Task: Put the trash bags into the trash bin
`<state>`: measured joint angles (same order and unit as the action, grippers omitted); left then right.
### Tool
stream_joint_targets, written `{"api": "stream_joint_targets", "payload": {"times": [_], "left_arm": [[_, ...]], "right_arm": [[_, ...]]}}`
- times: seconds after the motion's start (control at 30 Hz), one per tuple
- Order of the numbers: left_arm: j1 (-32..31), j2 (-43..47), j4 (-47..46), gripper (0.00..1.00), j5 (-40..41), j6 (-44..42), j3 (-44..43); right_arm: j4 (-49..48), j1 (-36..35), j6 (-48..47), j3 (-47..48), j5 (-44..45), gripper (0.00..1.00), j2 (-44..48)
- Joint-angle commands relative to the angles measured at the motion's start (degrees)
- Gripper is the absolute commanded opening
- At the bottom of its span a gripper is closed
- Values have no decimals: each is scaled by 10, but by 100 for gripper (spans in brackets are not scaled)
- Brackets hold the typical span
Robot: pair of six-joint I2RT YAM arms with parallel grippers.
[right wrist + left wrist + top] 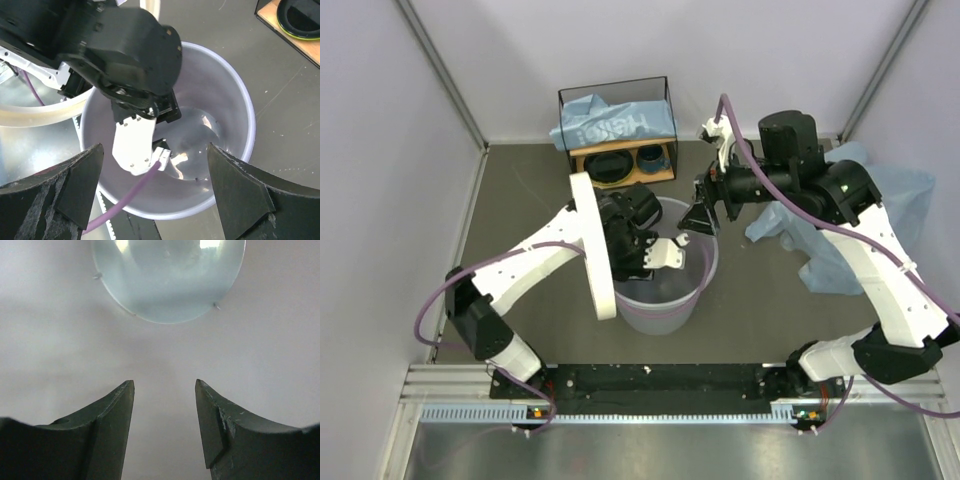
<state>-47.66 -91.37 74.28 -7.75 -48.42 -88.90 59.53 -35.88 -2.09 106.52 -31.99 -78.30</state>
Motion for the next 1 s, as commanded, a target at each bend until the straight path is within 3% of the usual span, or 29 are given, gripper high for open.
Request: {"api": "stream_joint_targets", "payload": {"times": [0.0, 0.33, 0.43, 0.67, 0.77, 0.97], "left_arm": [[1, 49, 46, 57, -19, -13, -55], [15, 73, 132, 52, -31, -9, -128], [69, 80, 137, 50, -41, 2, -116], [265, 73, 137, 48, -85, 5, -127], [314, 74, 137, 48, -92, -15, -124], [323, 74, 137, 48, -144, 6, -169]], "right_arm": [[-21, 7, -2, 33, -9, 85, -2], [-41, 27, 16, 103, 18, 89, -15], [-44, 27, 16, 120, 29, 89, -19], [-59, 27, 16, 121, 16, 89, -32], [-66, 27, 39, 133, 7, 89, -50], [-71, 24, 53, 104, -20, 87, -60]]}}
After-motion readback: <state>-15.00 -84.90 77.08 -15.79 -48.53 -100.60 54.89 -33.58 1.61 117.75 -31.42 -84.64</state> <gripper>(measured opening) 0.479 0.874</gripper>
